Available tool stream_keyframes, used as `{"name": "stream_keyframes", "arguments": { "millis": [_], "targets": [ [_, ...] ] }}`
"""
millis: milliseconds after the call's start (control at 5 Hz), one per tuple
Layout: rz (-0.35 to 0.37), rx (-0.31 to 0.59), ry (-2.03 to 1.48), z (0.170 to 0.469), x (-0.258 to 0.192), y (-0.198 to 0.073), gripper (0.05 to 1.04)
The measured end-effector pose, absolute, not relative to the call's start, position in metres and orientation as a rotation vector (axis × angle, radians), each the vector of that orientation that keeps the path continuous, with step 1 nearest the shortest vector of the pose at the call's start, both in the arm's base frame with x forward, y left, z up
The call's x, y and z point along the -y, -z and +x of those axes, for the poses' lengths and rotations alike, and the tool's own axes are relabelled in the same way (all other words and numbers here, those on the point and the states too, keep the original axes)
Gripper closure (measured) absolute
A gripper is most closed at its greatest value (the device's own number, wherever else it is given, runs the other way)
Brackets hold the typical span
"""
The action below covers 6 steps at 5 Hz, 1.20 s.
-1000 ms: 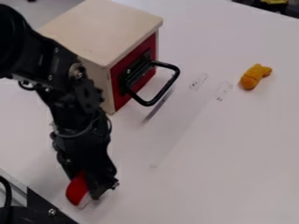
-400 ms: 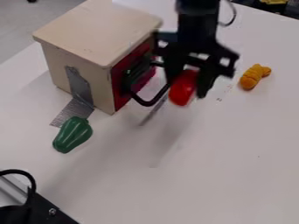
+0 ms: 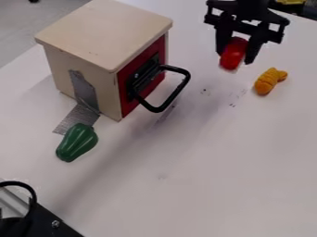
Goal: Move the sushi to the upper middle side of table
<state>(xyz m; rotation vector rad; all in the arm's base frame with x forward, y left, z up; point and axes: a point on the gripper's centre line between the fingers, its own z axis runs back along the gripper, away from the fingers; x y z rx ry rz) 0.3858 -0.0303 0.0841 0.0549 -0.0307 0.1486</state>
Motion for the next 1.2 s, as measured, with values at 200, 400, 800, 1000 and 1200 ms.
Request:
{"name": "stream_keyframes", "arguments": {
  "millis": [200, 400, 800, 1000, 1200],
  "targets": [
    [0.057, 0.005, -0.213, 0.403, 0.010, -0.066, 0.517],
    [0.059, -0.036, -0.236, 0.420, 0.003, -0.040, 0.517],
    [0.034, -0.095, -0.242, 0.433, -0.004, -0.013, 0.451],
    [0.017, -0.086, -0.226, 0.434, -0.001, -0.013, 0.156],
    [0.016, -0.074, -0.207, 0.437, 0.002, -0.025, 0.077]
  ]
}}
